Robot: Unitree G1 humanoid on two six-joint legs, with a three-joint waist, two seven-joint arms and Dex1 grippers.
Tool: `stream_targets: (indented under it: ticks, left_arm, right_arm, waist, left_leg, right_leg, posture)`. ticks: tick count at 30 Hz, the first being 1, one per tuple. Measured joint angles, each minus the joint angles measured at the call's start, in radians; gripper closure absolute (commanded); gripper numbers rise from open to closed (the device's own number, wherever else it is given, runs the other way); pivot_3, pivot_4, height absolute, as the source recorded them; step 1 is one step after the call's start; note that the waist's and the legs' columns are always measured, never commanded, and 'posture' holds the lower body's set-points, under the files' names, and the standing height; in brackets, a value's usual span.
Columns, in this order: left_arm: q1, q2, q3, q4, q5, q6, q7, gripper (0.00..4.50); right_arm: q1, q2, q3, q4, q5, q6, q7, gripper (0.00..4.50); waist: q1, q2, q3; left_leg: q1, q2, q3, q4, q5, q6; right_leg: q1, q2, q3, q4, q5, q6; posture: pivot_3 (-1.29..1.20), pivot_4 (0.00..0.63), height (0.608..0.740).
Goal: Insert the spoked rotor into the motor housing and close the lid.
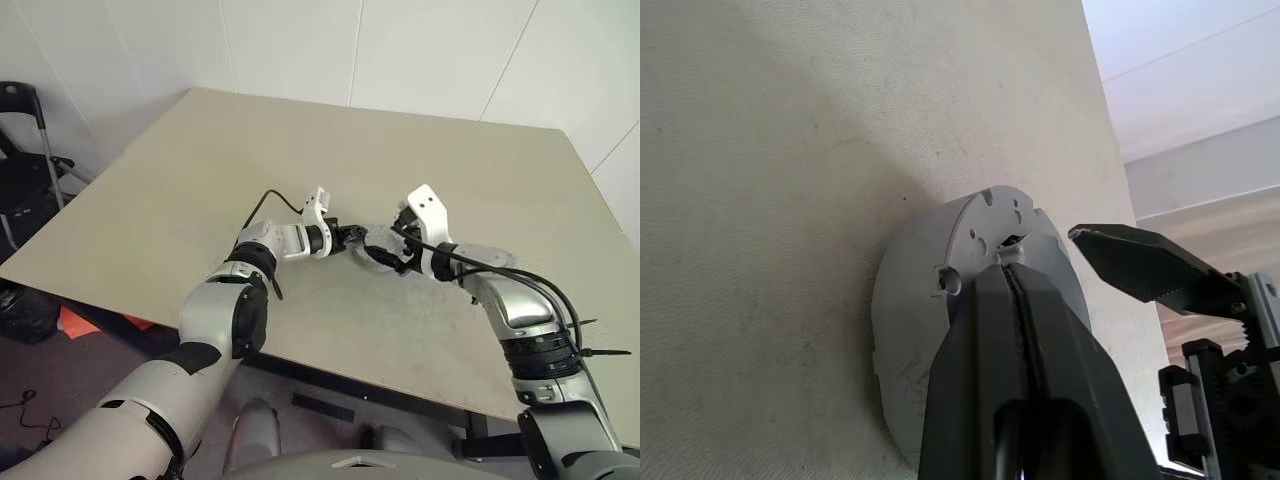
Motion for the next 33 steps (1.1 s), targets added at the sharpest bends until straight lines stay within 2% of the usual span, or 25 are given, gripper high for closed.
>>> stream_targets:
  ticks: [7,18,23,27,33]
  left_arm:
    - [0.0,-0.002,-0.002,-0.004,0.007,0.015,-0.009,4.5]
    - [0.0,-0.015,-0.004,-0.005,0.014,0.017,-0.01,4.5]
    - [0.0,-0.015,-0.005,-0.005,0.015,0.017,-0.009,4.5]
    - [0.001,-0.011,-0.004,-0.005,0.016,0.016,-0.007,4.5]
    - [0.001,0.002,-0.003,-0.005,0.017,0.009,0.0,4.5]
  right_arm:
    - [0.01,-0.015,-0.183,-0.087,0.203,0.117,0.056,0.3]
    - [-0.005,0.055,-0.55,0.225,0.414,0.529,-0.113,0.3]
    - [-0.001,0.095,-0.629,0.254,0.462,0.652,-0.159,0.3]
    - [-0.009,0.19,-0.69,0.251,0.512,0.735,-0.192,0.3]
    - [-0.047,0.289,-0.712,0.28,0.517,0.716,-0.257,0.3]
  waist:
    - [0.006,0.0,0.0]
    - [0.024,0.001,0.0]
    - [0.026,0.002,-0.001]
    - [0.027,0.003,-0.002]
    - [0.016,0.004,-0.002]
  left_leg:
    - [0.0,-0.002,0.0,0.001,0.0,0.001]
    - [0.001,-0.004,0.001,0.002,0.0,0.001]
    - [0.001,-0.004,0.001,0.004,0.0,0.001]
    - [0.002,-0.003,0.001,0.004,0.001,0.0]
    - [0.005,-0.002,0.001,0.003,0.003,-0.004]
  right_leg:
    - [0.001,-0.003,0.0,0.0,0.0,0.0]
    - [0.001,-0.009,-0.001,0.004,0.0,0.0]
    - [0.001,-0.009,-0.002,0.005,0.0,0.0]
    - [0.001,-0.009,-0.003,0.007,0.0,0.0]
    - [0.001,-0.008,-0.002,0.008,0.0,0.0]
  posture:
    - [0.0,0.0,0.74]
    - [0.0,0.0,0.74]
    - [0.0,0.0,0.74]
    - [0.0,0.0,0.74]
    - [0.0,0.0,0.74]
